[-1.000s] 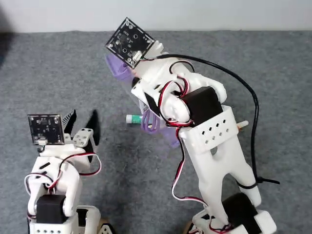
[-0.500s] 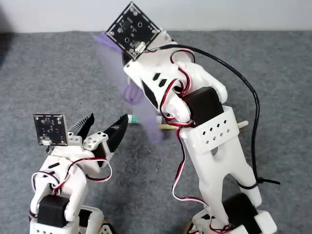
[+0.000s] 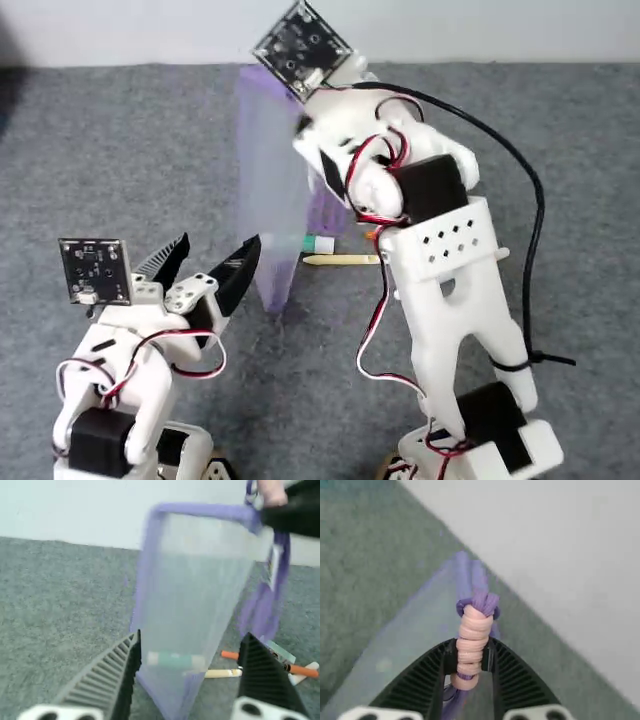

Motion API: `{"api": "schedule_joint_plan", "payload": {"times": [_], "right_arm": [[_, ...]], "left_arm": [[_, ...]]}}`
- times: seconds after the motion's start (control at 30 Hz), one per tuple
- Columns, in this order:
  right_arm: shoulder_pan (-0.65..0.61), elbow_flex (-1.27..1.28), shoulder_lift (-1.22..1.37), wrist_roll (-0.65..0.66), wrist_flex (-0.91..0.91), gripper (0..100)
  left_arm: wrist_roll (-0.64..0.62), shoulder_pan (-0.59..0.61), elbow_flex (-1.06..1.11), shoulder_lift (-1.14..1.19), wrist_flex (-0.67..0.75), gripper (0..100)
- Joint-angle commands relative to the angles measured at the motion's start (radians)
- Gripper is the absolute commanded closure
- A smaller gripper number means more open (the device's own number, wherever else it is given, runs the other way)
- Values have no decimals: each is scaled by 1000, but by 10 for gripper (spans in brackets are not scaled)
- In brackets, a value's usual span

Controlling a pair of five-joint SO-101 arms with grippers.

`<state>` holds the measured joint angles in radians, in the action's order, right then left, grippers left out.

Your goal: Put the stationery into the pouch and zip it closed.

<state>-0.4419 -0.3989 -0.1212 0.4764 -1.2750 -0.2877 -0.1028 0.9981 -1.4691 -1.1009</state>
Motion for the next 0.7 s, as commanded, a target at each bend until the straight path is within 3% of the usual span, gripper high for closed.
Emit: {"api": "schedule_joint_plan", "payload": {"times": [0.0,0.33,0.5,0.67], "right_arm": [[7,-48,-76,8,-163,991],[4,-46,-214,12,-515,991],[12,-37,-286,14,-521,991],[61,129,-366,15,-521,991]], "left_arm": [[-11,-6,-76,-5,-52,695],[-9,-15,-84,-5,-98,695],[-5,-15,-153,-5,-226,695],[92,-15,-219,-5,-339,695]]}}
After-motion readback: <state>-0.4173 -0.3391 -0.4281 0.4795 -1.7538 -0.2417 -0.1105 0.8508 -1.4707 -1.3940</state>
